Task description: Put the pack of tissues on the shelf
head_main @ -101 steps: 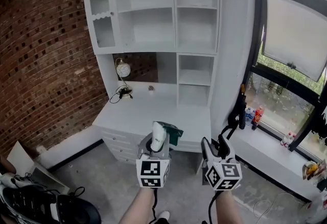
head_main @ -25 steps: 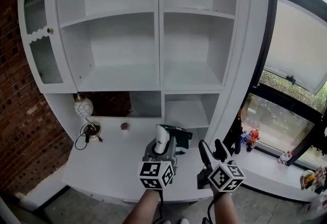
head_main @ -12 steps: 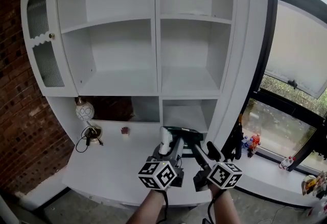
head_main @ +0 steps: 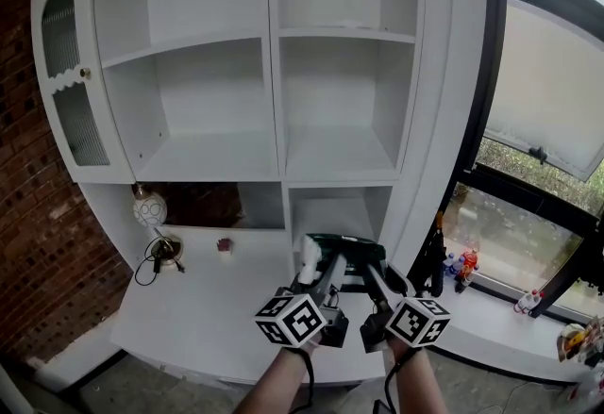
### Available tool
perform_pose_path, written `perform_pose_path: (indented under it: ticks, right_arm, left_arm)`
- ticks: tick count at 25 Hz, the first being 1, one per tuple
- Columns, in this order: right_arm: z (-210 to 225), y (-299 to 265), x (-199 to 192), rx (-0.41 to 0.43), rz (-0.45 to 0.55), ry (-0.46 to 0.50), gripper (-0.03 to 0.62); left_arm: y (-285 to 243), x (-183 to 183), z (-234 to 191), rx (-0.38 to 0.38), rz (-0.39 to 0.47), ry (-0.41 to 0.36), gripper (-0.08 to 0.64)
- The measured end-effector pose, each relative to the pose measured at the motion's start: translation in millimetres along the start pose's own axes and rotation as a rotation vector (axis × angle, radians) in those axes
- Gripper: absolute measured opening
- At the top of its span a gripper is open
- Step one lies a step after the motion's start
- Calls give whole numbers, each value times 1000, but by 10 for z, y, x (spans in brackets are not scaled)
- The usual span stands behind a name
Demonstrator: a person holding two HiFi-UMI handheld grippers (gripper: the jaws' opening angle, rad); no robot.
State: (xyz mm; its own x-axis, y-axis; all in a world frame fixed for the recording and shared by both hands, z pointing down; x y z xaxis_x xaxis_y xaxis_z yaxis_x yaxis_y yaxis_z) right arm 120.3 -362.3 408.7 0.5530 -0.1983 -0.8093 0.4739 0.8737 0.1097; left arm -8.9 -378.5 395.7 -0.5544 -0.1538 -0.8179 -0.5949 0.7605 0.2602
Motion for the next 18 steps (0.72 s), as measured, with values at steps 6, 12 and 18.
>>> perform_pose_path:
  ticks: [6,12,18]
  right_arm:
    - [6,-7,25,42,-10,23,75]
    - [-32,-38,-2,79,-28,67,9]
    - [-70,-78,-24,101,-35,84,3]
  left_arm:
    - [-56,-70,-3,-1,-6,35,103]
    - [-42,-80,-58,9,-3,57,103]
    - [-1,-63,-123,20,5,38,108]
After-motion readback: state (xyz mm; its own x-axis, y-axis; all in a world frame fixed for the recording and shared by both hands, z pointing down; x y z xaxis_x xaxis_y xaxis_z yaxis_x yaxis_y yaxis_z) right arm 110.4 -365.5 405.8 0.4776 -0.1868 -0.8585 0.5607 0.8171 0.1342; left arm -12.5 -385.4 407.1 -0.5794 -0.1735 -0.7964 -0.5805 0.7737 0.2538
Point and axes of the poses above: the fingertips, and each gripper's own axes: y backward along the fingers, z to its right, x out of its top, the point moved 4 cm from there along y, backward along the fingers, and after that the axes turned 6 degrees about -y, right-handed, at the moved point
